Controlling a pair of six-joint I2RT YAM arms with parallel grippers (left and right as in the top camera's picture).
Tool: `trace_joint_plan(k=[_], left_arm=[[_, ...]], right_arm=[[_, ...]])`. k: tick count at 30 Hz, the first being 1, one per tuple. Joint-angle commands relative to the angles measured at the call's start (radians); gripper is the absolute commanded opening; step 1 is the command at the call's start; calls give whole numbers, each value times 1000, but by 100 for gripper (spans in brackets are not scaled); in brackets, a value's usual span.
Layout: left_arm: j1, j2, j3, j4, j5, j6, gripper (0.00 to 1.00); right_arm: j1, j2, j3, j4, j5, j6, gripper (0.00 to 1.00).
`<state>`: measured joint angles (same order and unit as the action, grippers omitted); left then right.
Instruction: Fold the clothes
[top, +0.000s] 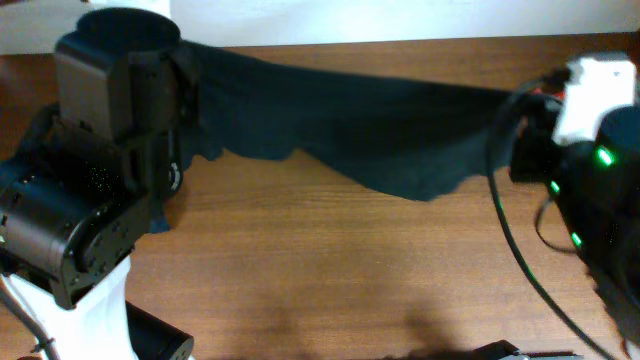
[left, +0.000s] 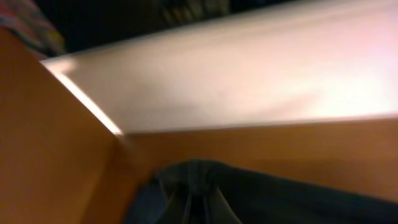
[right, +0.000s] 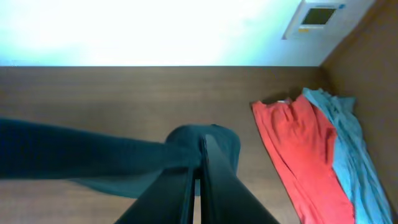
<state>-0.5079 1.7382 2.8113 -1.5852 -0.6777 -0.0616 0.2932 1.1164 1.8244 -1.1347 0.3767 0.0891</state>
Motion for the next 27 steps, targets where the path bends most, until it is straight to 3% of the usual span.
trace_joint_plan(k=[1,7,14,18,27], left_arm=[[7,-34,4,-103,127,-155,5],[7,-57,-87,-102,367,-180,5],[28,-54,-375,-102,299,-374,1],[68,-54,-563,-103,296,-451,0],[72,-124,-612,-103,375,-466,1]], right_arm=[[-12,-39,24,-52,3,-2,4],[-12,-50,24,-201,-35,58,4],[-12,8,23,-323,-210,112,4],[-12,68,23,-356,-204,119,4],[-12,92,32,-425,-159,134,4]])
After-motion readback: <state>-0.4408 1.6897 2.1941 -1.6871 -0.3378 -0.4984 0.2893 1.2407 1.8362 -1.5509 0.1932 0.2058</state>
